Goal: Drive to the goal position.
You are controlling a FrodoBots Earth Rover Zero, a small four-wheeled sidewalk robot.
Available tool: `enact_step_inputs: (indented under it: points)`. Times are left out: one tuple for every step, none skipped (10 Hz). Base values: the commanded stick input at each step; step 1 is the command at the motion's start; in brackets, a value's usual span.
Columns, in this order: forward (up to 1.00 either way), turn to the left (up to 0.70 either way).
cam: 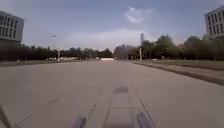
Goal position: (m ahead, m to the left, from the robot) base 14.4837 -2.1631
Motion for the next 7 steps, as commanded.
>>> enact_step_inputs:
  points:
    - [1.00,0.00]
    - [1.00,0.00]
    - [1.00,0.00]
    - [1.00,0.00]
    - [1.00,0.00]
    - [1.00,0.00]
    - [1.00,0.00]
